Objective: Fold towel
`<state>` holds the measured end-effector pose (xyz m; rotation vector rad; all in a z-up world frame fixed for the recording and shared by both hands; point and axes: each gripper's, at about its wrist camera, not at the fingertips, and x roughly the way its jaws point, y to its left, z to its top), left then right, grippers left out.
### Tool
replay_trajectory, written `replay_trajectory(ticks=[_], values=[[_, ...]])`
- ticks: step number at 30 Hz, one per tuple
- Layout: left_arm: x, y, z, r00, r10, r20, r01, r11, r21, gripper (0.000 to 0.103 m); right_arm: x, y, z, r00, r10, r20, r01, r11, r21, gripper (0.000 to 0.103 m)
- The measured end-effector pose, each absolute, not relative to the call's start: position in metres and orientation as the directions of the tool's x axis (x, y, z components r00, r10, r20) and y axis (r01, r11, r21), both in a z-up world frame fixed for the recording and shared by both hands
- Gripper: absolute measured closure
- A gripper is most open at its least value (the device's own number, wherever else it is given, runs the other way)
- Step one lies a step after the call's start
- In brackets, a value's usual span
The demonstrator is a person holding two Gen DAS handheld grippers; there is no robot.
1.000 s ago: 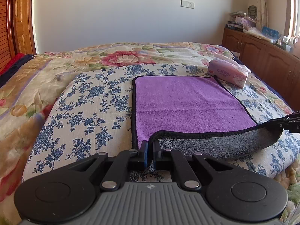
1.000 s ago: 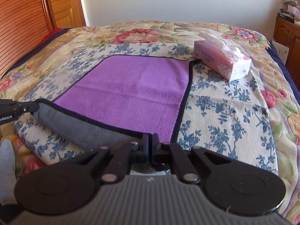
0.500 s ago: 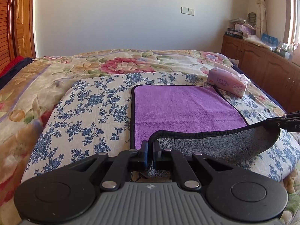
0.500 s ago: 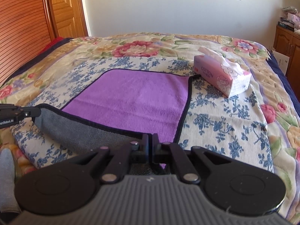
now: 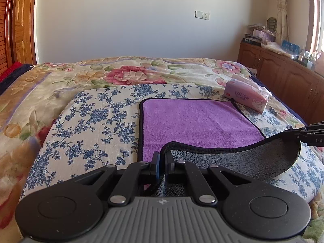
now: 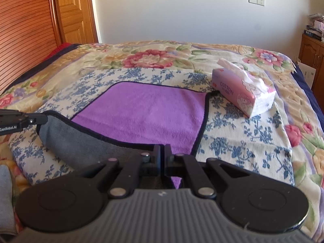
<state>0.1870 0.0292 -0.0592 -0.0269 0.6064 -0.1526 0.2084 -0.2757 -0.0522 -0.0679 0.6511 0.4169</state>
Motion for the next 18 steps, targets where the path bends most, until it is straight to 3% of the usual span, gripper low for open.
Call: replay_trajectory(ticks=[18], values=[[0.216, 0.030, -0.064, 0.812, -0.151, -0.563, 0.142, 0.988, -0.061, 0.097, 0.231, -0.274, -0.057, 0.726, 0.361, -0.585, -0.421, 0.906, 0.036, 0.100]])
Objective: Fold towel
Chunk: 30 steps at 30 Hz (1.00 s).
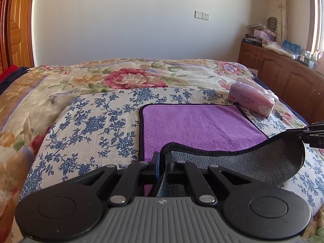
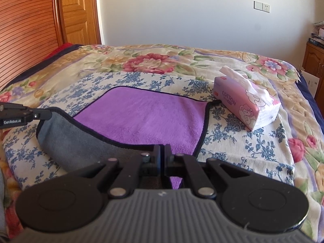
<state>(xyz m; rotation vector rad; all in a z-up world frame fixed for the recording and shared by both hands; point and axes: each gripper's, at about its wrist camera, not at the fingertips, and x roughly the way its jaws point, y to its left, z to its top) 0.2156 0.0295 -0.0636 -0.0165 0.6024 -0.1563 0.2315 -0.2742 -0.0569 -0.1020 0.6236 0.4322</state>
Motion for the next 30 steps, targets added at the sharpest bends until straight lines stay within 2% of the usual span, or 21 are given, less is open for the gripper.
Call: replay_trajectory(ticks=[30], values=[[0.258, 0.023, -0.069, 0.815, -0.161, -0.557, 0.167, 0.985, -0.040, 0.097, 0.270, -0.276, -0.067, 0.747, 0.359, -0.560, -0.438, 0.899, -0.008, 0.100]])
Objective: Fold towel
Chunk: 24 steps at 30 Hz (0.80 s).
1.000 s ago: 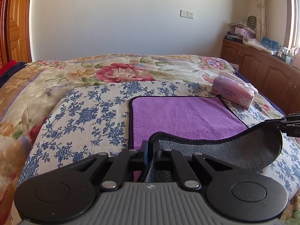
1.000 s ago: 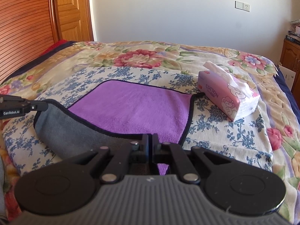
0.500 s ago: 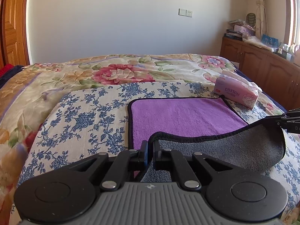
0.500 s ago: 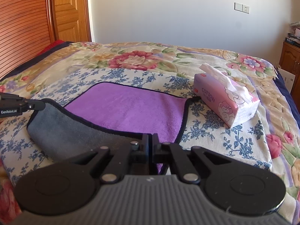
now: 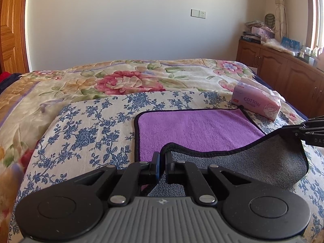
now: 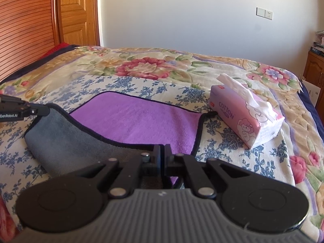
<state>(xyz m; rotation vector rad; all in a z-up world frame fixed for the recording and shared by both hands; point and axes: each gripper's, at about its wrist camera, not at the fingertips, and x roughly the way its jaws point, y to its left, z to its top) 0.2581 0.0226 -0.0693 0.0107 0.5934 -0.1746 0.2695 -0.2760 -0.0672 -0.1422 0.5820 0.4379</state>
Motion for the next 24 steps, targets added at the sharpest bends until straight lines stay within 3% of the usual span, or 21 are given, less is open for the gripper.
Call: replay_trajectory(ticks=[24], values=[[0.285, 0.024, -0.064, 0.821, -0.158, -0.548, 0.170, 0.985, -0.028, 0.097, 0.291, -0.271, -0.064, 0.782, 0.357, -0.511, -0.446, 0.893, -0.057, 0.100]])
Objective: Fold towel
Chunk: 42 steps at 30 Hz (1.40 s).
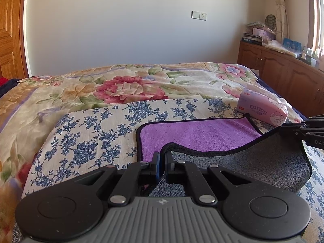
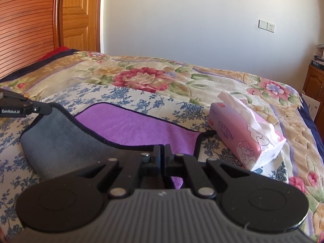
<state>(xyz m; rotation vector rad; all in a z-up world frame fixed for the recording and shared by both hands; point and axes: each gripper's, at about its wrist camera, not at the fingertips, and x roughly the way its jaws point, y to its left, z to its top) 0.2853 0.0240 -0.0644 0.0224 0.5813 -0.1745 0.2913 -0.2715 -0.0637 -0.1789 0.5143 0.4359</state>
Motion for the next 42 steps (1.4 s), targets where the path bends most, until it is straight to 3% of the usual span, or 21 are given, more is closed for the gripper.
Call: replay_trajectory(ticks=[42], values=[[0.352, 0.017, -0.075, 0.836, -0.149, -0.529, 0.170, 0.985, -0.009, 0.097, 0.349, -0.272, -0.076, 0.816, 0.356, -0.455, -0.425, 0.903, -0.056, 0.100]])
